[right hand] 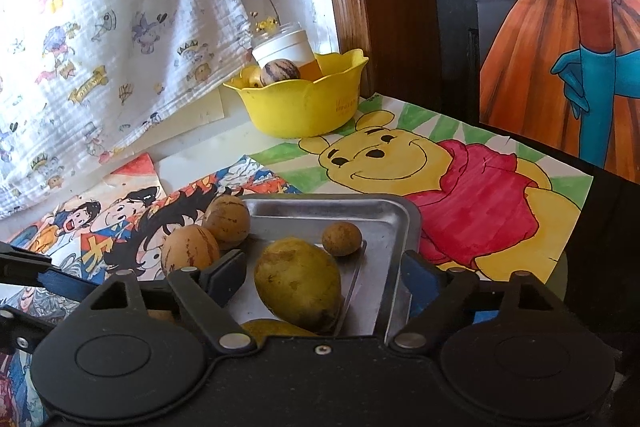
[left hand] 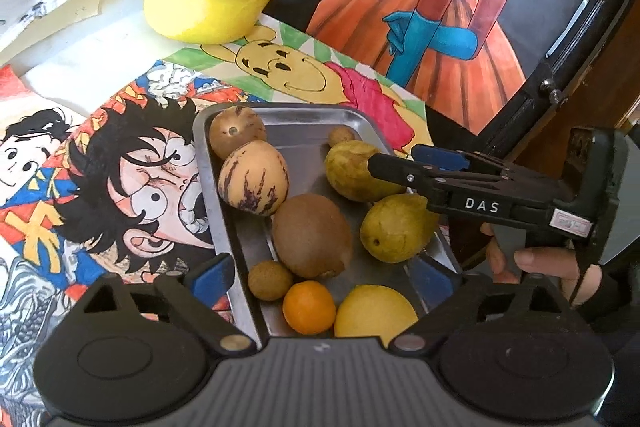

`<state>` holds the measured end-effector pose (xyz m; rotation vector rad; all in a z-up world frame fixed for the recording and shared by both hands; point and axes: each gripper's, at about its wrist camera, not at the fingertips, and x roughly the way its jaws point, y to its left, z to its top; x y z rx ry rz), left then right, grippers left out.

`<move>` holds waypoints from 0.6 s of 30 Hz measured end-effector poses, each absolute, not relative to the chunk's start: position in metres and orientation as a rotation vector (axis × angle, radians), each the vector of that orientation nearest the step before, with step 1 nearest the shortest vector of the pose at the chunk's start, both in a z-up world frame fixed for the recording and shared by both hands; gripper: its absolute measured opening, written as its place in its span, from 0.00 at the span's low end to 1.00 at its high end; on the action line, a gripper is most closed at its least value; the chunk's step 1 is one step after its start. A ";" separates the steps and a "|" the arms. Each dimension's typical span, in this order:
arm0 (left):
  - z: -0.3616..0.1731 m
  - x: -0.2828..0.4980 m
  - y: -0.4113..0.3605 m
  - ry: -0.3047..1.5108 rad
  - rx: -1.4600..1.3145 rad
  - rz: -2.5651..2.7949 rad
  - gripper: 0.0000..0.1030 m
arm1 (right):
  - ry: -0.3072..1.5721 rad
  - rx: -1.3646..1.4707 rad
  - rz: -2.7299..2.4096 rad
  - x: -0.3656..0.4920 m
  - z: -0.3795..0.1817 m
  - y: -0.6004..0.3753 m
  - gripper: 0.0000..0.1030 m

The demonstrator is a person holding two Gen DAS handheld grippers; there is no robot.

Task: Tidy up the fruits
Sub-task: 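Open both tools to release the fruits into the tray, then withdraw both open tools back from the tray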

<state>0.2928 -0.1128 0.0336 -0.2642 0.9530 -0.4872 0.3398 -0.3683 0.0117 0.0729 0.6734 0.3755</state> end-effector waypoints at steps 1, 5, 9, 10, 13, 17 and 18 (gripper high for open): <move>0.035 0.291 -0.111 0.946 -0.266 -0.485 0.96 | 0.670 0.074 0.375 0.338 0.012 -0.368 0.86; 0.043 0.282 -0.106 0.910 -0.281 -0.455 0.98 | 0.657 0.076 0.372 0.334 0.015 -0.368 0.90; 0.049 0.273 -0.101 0.862 -0.273 -0.394 0.99 | 0.644 0.068 0.365 0.327 0.018 -0.365 0.92; 0.051 0.271 -0.100 0.850 -0.266 -0.373 0.99 | 0.640 0.068 0.364 0.325 0.019 -0.364 0.93; 0.053 0.265 -0.098 0.817 -0.241 -0.305 0.99 | 0.627 0.069 0.355 0.319 0.022 -0.363 0.96; 0.056 0.260 -0.095 0.779 -0.216 -0.229 1.00 | 0.610 0.065 0.350 0.310 0.027 -0.361 0.98; 0.056 0.258 -0.095 0.770 -0.210 -0.213 1.00 | 0.604 0.062 0.348 0.307 0.028 -0.361 0.98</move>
